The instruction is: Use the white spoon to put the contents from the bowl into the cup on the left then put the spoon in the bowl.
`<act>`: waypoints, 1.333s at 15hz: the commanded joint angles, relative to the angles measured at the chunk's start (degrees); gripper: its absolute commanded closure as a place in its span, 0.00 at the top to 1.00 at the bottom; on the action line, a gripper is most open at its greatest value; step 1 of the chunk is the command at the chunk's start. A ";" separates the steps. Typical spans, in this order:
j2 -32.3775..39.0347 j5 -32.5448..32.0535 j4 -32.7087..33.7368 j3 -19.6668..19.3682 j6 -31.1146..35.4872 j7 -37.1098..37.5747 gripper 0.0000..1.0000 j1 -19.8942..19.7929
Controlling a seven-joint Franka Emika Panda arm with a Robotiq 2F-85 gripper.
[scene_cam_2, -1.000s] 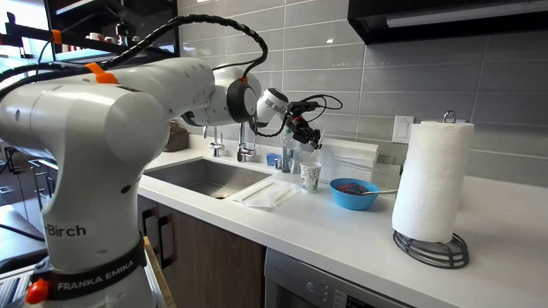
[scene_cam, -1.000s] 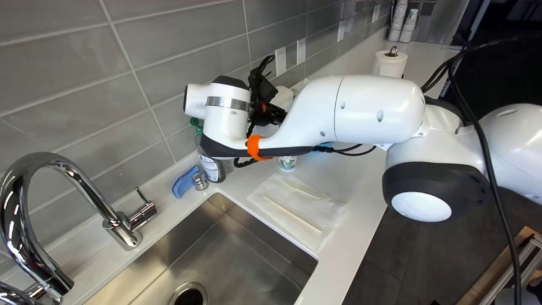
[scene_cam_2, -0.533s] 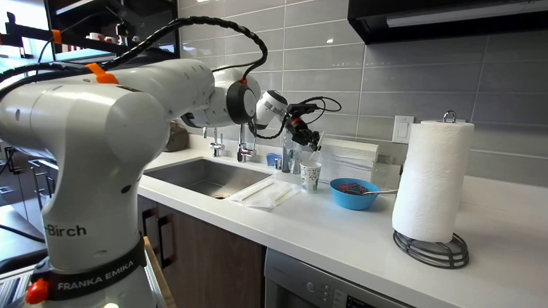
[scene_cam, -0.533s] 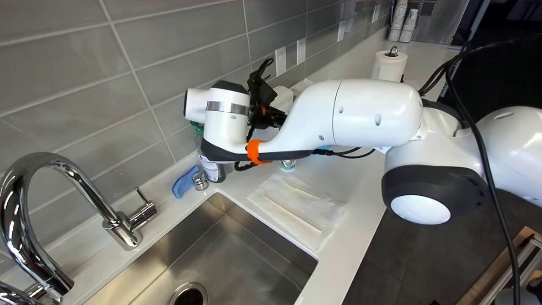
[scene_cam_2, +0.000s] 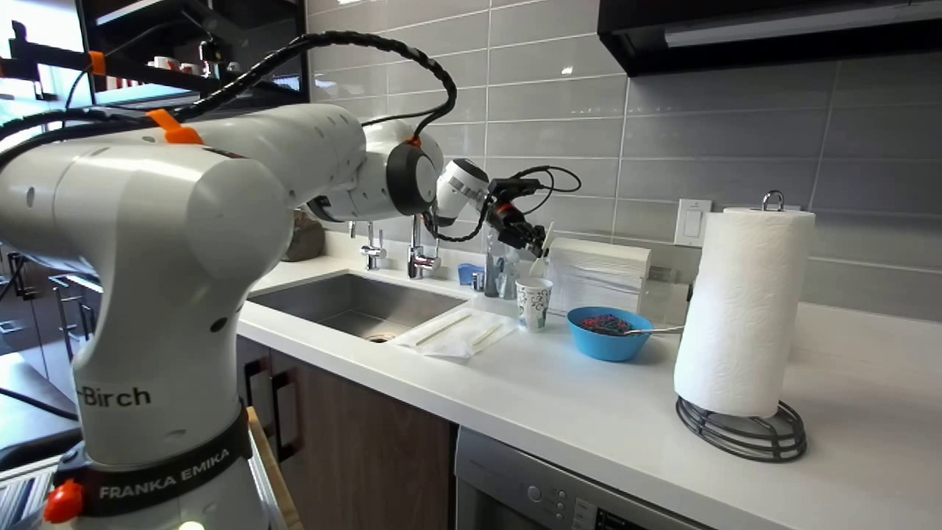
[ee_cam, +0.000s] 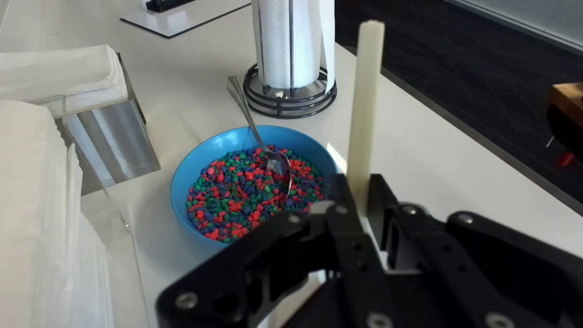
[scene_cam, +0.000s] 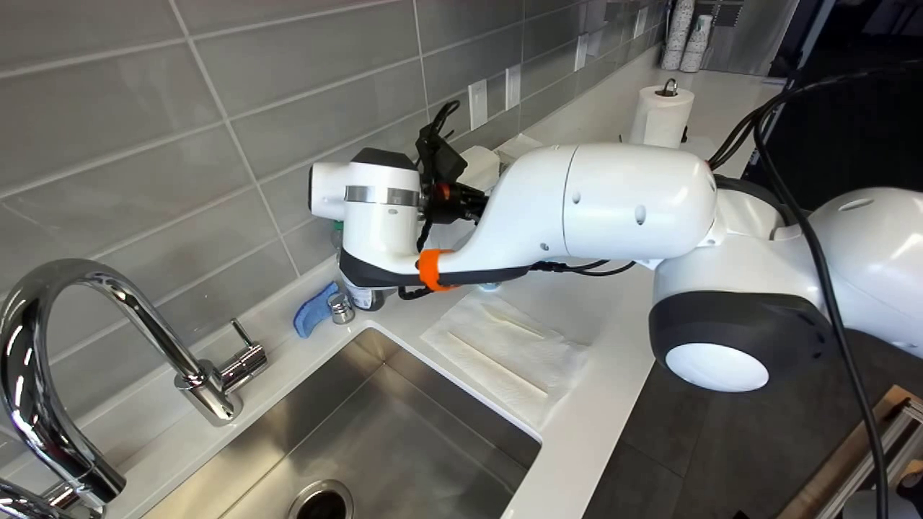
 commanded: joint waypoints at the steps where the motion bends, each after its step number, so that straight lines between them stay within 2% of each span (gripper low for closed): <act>1: 1.10 -2.42 0.89 -0.79 -2.61 -2.00 0.04 0.91; 8: 0.97 -4.22 0.81 -0.44 -3.56 -2.66 0.04 0.90; 16: -0.42 -0.08 4.58 1.51 -3.30 5.31 0.04 -2.90; 18: -4.83 2.92 -0.64 2.87 -2.19 10.47 0.04 -4.02; 20: -5.28 6.22 1.10 3.99 -2.58 13.71 0.04 -5.56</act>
